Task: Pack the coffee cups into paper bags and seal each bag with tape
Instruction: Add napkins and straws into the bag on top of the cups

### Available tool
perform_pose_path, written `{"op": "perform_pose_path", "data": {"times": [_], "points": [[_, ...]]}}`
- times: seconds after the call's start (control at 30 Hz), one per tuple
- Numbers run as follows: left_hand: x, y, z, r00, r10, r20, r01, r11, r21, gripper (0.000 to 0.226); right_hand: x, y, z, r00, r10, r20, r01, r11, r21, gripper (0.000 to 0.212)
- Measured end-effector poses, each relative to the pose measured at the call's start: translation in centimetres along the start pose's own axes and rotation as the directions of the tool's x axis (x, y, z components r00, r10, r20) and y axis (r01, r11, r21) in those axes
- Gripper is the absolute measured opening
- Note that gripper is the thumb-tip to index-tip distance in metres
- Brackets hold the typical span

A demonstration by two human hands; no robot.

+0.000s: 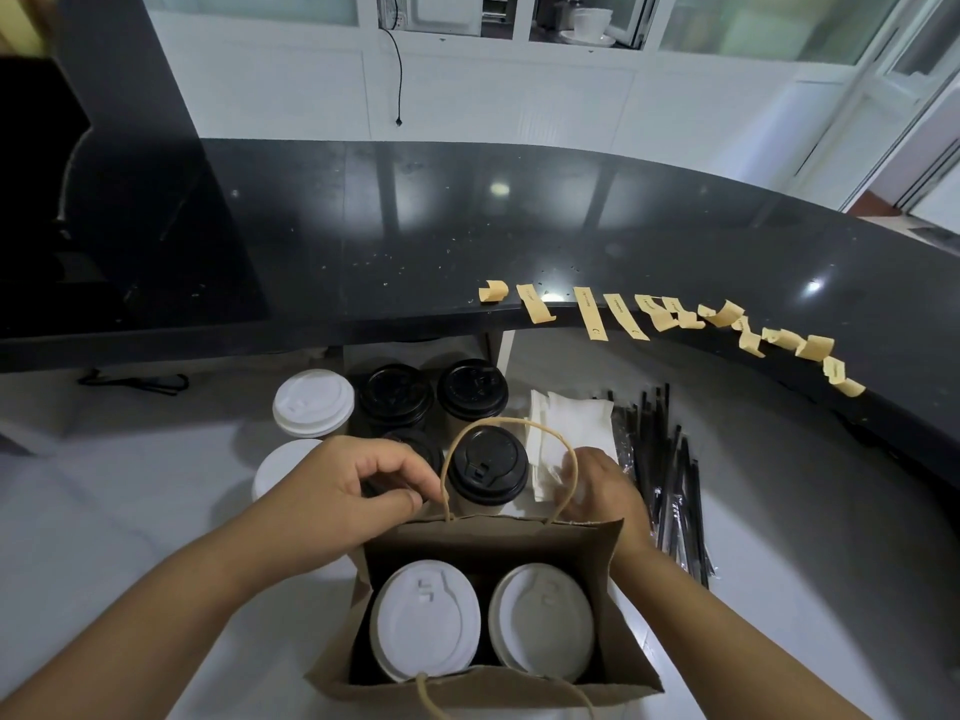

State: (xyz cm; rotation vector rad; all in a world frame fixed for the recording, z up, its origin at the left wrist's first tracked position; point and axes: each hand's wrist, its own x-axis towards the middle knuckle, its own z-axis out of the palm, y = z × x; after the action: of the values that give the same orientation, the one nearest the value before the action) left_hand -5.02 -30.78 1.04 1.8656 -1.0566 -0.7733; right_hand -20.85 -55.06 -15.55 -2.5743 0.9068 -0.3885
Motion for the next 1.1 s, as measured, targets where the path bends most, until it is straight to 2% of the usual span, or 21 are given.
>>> {"op": "perform_pose_path", "data": {"times": [0.07,0.13,0.2,0.27,0.37,0.43,0.53,0.6,0.7,0.8,0.9,1.0,1.1], "points": [[-0.1,-0.1,0.0,1.0,0.004,0.007,-0.004,1.0,-0.015,0.028,0.1,-0.1,-0.2,0.996,0.089,-0.01,-0.088,0.994,0.064,0.015],[-0.2,-0.2,-0.2,1.0,0.009,0.02,-0.008,0.999,-0.035,0.02,0.0,-0.5,-0.9,0.971,0.236,-0.038,-0.218,0.941,0.259,0.012],[-0.4,-0.3,-0.4,0.999,0.027,0.025,-0.025,0.999,-0.048,0.019,-0.1,-1.1,-2.2,0.919,0.39,-0.059,-0.316,0.818,0.48,0.006],[-0.6,-0.4,-0.5,0.997,0.077,0.019,-0.076,0.996,-0.055,0.018,-0.3,-1.2,-3.8,0.854,0.52,-0.031,-0.378,0.66,0.649,0.01],[-1.1,-0.4,-0.6,0.987,0.158,0.004,-0.158,0.987,-0.034,0.017,-1.1,-1.5,-6.7,0.795,0.606,0.034,-0.371,0.441,0.817,0.015],[-1.5,-0.4,-0.6,0.983,0.186,-0.002,-0.186,0.983,0.0,0.019,-1.7,-2.3,-8.9,0.775,0.628,0.068,-0.316,0.292,0.903,0.022],[-2.1,-0.9,-0.3,0.975,0.219,-0.047,-0.216,0.974,0.067,0.034,-3.1,-3.9,-11.8,0.8,0.586,0.129,-0.261,0.148,0.954,0.024],[-2.3,-1.4,-0.1,0.966,0.25,-0.06,-0.239,0.96,0.149,0.035,-4.4,-5.1,-13.5,0.836,0.528,0.15,-0.276,0.168,0.946,0.023],[-2.3,-2.3,0.0,0.963,0.268,-0.014,-0.258,0.938,0.231,0.024,-6.4,-7.4,-15.7,0.887,0.452,0.091,-0.241,0.287,0.927,0.021],[-2.2,-2.7,0.2,0.972,0.236,0.019,-0.234,0.947,0.22,0.021,-8.2,-10.6,-17.2,0.947,0.319,-0.03,-0.154,0.536,0.83,0.014],[-2.2,-2.9,0.4,0.975,0.218,0.047,-0.223,0.955,0.198,0.035,-9.7,-13.2,-17.5,0.996,0.041,-0.081,0.022,0.755,0.656,0.008],[-2.3,-3.2,0.4,0.982,0.174,0.078,-0.183,0.975,0.124,0.038,-10.0,-14.2,-16.2,0.982,-0.189,-0.027,0.181,0.872,0.455,0.007],[-2.5,-3.1,0.6,0.985,0.146,0.094,-0.152,0.987,0.055,0.049,-9.3,-14.6,-14.4,0.954,-0.27,0.128,0.2,0.895,0.398,0.012]]}}
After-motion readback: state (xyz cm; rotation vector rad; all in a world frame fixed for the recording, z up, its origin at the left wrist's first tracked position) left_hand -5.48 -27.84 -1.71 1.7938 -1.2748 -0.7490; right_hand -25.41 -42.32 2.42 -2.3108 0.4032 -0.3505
